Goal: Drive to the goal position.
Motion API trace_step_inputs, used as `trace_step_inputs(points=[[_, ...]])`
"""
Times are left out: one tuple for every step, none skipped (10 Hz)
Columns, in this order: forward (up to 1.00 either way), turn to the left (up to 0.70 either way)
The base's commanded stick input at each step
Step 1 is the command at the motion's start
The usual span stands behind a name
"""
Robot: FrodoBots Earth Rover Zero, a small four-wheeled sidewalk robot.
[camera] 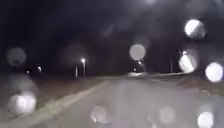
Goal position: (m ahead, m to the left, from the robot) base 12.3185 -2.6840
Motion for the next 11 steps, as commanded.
trace_step_inputs(points=[[1.0, 0.0], [1.0, 0.0], [1.0, 0.0], [1.0, 0.0], [1.0, 0.0], [1.0, 0.0], [1.0, 0.0], [1.0, -0.01], [1.0, -0.02], [1.0, -0.04], [1.0, -0.05]])
